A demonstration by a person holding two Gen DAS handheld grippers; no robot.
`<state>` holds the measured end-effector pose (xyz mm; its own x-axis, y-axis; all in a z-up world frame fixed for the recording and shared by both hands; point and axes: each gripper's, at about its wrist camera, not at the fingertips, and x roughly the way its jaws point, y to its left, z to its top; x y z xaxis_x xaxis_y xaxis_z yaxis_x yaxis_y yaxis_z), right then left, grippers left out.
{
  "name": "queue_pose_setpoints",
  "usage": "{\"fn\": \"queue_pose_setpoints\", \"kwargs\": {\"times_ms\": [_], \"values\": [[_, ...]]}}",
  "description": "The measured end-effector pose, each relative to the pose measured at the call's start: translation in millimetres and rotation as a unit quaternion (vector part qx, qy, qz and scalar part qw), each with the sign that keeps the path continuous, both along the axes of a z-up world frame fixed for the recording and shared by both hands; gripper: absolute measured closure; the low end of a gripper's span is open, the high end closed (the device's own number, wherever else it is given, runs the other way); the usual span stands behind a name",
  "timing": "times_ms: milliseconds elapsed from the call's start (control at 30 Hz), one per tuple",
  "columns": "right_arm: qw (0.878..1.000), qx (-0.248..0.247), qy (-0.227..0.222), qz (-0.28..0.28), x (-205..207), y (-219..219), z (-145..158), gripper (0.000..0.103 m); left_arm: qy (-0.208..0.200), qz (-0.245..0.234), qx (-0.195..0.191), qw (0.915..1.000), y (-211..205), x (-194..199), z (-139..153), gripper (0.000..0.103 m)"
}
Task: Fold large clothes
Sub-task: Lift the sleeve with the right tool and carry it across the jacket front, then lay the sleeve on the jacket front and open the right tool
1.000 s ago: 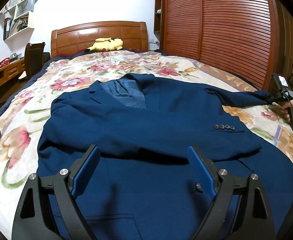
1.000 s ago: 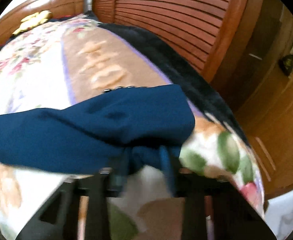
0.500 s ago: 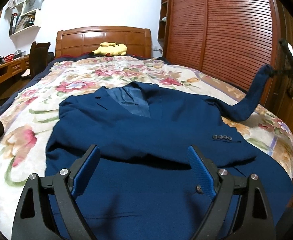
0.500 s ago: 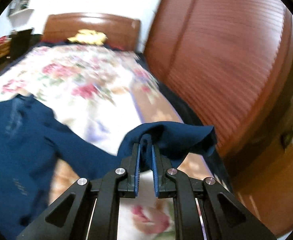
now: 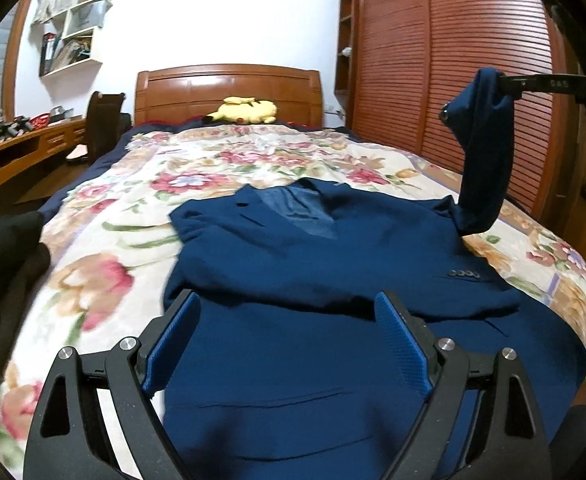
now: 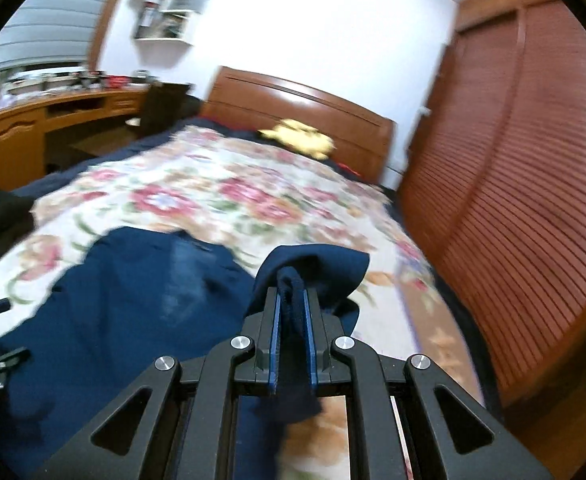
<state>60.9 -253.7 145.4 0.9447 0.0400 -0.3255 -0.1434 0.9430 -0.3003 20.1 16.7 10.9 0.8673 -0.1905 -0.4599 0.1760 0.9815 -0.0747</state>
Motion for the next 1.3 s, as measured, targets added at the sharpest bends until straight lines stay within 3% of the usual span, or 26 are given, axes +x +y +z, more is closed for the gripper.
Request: {"fn": "queue_pose_setpoints", "kwargs": {"times_ms": [267, 600, 700, 833, 867, 1033, 1300], "values": [[0.995, -0.017, -0.017, 0.099, -42.9, 51.1, -5.2, 0.092, -0.002, 0.023, -0.021, 0.9995, 30.1, -5.8, 1.5, 0.014], [0.985, -0.013, 0.001, 0.17, -87.6, 40.8, -7.0, 0.092, -0.013, 0.036, -0.03, 0.9988, 48.5, -8.6, 4.9, 0.014], [0.985, 0.0, 0.027, 0.171, -77.3, 34.0, -12.4, 0.087, -0.013, 0.039, -0.032, 0.9986, 52.0, -8.5, 5.2, 0.014], [0.986, 0.005, 0.05, 0.159, -72.0, 19.2, -17.8, 0.052, -0.014, 0.04, -0.032, 0.9986, 53.4, -8.2, 4.8, 0.014], [0.986, 0.006, 0.051, 0.158, -72.9, 17.1, -15.6, 0.047, -0.014, 0.041, -0.031, 0.9986, 53.0, -7.6, 4.3, 0.014], [0.989, 0.001, 0.063, 0.138, -70.1, -3.4, -19.3, 0.047, -0.01, 0.037, -0.026, 0.9989, 51.6, -6.7, 2.8, 0.014], [0.99, 0.001, 0.113, 0.083, -46.2, -29.4, -70.9, 0.047, 0.0, 0.022, -0.006, 0.9997, 37.2, -7.0, -3.1, 0.014]]}}
